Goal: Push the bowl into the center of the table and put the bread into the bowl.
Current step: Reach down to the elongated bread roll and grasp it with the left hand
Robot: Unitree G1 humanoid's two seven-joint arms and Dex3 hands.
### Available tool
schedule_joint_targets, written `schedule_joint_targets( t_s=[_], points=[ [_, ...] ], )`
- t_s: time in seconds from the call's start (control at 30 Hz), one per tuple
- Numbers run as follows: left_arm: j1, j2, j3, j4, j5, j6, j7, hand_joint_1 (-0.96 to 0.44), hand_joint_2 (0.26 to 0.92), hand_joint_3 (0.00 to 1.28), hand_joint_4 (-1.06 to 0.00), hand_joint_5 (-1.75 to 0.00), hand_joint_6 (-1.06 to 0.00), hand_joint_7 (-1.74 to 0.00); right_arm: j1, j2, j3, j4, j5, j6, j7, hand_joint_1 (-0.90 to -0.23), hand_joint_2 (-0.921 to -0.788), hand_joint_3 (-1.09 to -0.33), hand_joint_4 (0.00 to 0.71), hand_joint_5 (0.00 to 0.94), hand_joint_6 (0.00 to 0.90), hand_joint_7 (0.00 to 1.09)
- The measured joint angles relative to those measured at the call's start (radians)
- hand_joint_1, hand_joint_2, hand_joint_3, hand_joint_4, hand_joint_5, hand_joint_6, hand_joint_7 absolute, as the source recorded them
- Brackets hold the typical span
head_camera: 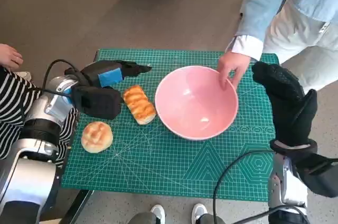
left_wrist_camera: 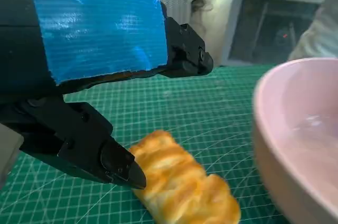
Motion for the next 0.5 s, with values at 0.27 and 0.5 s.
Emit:
schedule_joint_targets(
  t_s=[0.27, 0.5],
  points=[
    [0.007, -0.002, -0.018, 0.001, 0.005, 0.001, -0.005, -0.15, 0.736, 0.00, -0.22, 0.00, -0.28, -0.01, 0.000, -0.001, -0.002, 0.000, 0.001, 0.003, 0.004, -0.663, -0.921, -0.707, 0.133, 0.000, 0.052, 0.47],
    [0.008, -0.028, -0.040, 0.011, 0.014, 0.012, -0.005, -0.16, 0.739, 0.00, -0.23, -0.01, -0.31, -0.02, 0.000, -0.002, -0.006, 0.000, 0.002, 0.007, 0.006, -0.663, -0.921, -0.707, 0.133, 0.000, 0.051, 0.47]
  ],
)
